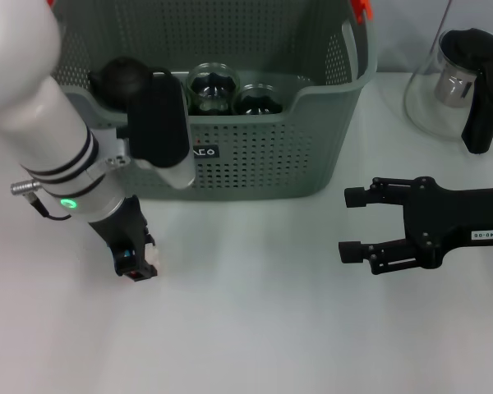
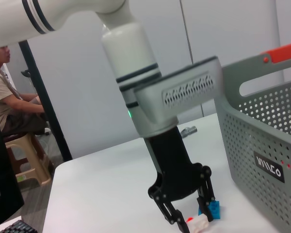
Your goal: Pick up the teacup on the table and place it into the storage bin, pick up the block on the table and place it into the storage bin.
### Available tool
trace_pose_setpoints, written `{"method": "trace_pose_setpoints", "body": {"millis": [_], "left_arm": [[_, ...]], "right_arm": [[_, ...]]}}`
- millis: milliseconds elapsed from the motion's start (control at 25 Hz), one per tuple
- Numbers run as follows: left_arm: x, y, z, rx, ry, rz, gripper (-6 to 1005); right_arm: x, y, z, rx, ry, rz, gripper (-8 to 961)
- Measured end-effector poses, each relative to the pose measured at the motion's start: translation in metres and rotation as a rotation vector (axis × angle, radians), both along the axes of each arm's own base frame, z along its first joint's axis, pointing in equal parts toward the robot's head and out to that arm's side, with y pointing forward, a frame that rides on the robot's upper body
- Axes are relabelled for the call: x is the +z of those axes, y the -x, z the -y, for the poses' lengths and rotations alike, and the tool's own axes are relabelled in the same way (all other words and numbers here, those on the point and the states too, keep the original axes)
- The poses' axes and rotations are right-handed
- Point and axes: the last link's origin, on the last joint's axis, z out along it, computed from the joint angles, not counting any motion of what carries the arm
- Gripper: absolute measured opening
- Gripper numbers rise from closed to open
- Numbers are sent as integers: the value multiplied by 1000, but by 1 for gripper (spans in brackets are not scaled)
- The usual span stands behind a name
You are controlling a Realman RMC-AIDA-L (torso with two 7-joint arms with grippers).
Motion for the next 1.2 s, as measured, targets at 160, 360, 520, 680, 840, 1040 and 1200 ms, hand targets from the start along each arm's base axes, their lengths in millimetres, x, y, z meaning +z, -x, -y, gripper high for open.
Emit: {"method": "trace_pose_setpoints", "body": {"millis": [160,360,520,680,840,1040,1200], "left_arm": [[14,-18,7,43,29,118,420],[50,-59,23,87,94,498,429],[83,-85,17,41,0,780,437],[108,-98,-11,22,-197,896,444],[123,-103,-49,44,-374,915,451],[130,-89,-98,99,-563,859,461],[122,-79,-109,144,-593,808,468]], "right_arm": [[0,0,0,0,0,1,944],[2,-1,2,7,9,5,944],[5,-2,5,20,27,1,944],[8,-4,9,27,39,-1,944],[9,-4,12,35,52,-3,944],[9,-4,13,42,66,1,944],[8,-4,14,40,71,-1,944]]}}
